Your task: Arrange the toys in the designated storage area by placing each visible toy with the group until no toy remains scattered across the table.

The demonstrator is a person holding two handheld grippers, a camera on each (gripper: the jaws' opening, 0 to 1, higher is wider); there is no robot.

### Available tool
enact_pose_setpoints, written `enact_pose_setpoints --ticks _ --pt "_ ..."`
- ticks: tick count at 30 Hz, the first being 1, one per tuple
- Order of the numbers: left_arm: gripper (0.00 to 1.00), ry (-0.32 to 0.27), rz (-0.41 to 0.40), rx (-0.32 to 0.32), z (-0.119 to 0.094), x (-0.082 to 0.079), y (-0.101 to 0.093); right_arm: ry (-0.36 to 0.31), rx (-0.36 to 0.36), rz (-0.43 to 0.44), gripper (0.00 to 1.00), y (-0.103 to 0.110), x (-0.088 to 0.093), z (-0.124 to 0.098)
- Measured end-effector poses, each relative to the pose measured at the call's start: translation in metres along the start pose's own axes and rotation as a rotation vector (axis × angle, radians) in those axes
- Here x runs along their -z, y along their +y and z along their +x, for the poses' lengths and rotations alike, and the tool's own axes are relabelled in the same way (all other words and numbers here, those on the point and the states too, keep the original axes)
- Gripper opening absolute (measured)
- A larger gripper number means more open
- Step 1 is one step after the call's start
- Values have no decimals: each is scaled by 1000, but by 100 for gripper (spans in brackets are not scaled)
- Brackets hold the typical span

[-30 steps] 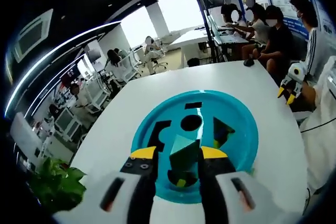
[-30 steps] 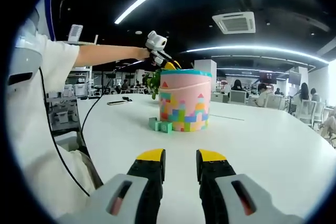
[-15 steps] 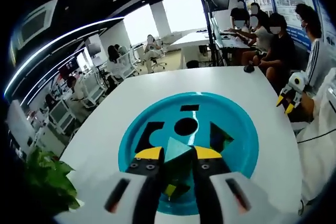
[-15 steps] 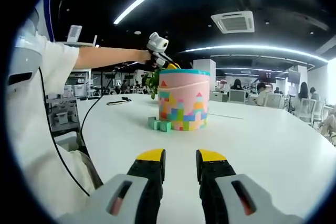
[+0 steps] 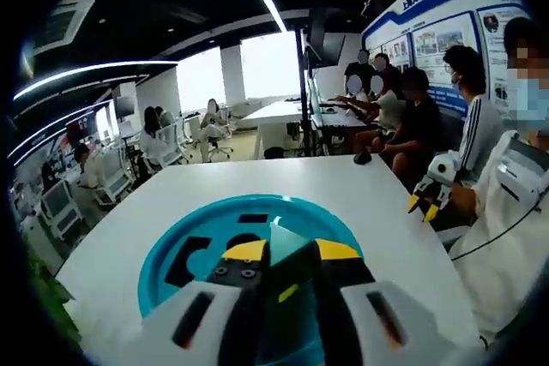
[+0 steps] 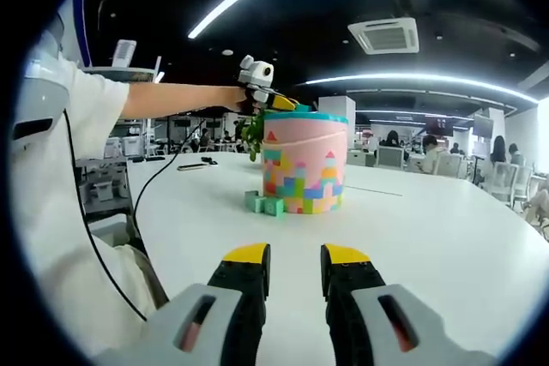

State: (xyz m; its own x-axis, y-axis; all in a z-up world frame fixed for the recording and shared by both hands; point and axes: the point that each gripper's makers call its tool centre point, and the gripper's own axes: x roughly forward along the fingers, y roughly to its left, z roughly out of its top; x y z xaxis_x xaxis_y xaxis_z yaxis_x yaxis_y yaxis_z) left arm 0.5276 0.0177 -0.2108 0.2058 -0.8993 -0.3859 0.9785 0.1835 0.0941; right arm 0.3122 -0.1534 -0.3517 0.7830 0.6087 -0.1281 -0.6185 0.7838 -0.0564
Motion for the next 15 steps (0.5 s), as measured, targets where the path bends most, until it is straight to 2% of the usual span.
enact_pose_setpoints --ticks 2,4,6,11,15 --pt "20 -28 -28 44 5 -3 -9 1 1 -2 23 0 0 -1" --pt "20 -29 -17 39 5 -2 -4 0 4 -2 23 -1 -1 -1" --pt "20 -26 -53 35 2 1 -1 -2 7 -1 23 -3 -1 -2" --pt "20 -17 -62 38 0 10 9 1 0 2 23 -1 0 1" --pt "22 -20 -97 47 1 9 1 1 -5 1 23 1 0 2"
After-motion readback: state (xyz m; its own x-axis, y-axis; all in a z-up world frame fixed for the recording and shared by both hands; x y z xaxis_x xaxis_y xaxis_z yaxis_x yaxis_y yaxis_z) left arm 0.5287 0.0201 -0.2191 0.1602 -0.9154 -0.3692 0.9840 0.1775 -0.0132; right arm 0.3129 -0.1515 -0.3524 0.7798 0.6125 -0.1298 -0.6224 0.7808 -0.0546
